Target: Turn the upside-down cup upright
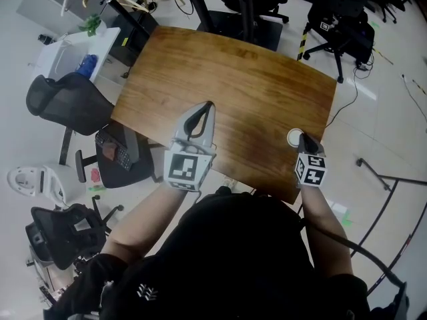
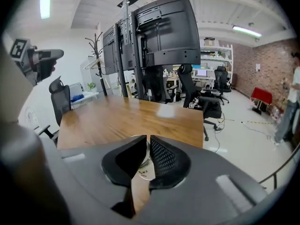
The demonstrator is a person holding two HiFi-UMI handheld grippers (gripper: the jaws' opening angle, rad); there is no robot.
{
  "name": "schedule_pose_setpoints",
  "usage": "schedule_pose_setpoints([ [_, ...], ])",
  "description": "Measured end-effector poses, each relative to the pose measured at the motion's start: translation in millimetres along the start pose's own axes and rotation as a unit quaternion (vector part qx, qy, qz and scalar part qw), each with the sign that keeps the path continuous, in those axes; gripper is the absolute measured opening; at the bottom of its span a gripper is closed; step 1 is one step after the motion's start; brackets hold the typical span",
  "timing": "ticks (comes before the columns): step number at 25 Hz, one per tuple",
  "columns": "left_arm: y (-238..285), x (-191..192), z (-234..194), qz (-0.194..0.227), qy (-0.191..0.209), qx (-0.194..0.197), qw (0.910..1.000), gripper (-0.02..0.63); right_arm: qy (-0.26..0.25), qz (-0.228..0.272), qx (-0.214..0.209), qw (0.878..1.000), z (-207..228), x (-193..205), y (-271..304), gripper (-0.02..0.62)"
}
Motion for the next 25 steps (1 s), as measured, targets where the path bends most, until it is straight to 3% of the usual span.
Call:
schedule_pose_setpoints([
  [2, -2, 1, -1, 0.001, -0.002, -0.002, 1.0, 0.0, -0.044, -0.022, 0.017, 0.999, -3, -3, 0, 0.026],
  [5, -5, 3, -2, 0.0, -0.004, -0.006, 1.0, 0.0, -0.107, -0.038, 0.009, 0.994, -21, -11, 3, 0.026],
  [14, -15, 3, -7, 0.0, -0.005, -0.022, 0.9997, 0.0, -0.159, -0.015, -0.045, 0.986, -75, -25, 19, 0.031],
  [17, -19, -1, -11, 0.002, -0.004, -0.029, 0.9996, 0.0, -0.158, -0.026, -0.059, 0.985, -86, -19, 28, 0.034],
  [23, -30, -4, -28, -0.006, 0.01, -0.043, 0.999, 0.0, -0.109, -0.029, -0.055, 0.992, -86, -9, 45, 0.032],
  [25, -31, -6, -33, -0.006, 0.011, -0.05, 0.9987, 0.0, -0.092, -0.03, -0.053, 0.994, -82, -4, 49, 0.002],
])
Point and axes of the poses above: the fingertips, and each gripper's own axes: y forward along the fingers, z to its right, x out of its underside, the point moved 9 cm from there along -y, backward along the fingers, and after that the axes turned 13 degrees about -y, right-handed, at the moved point
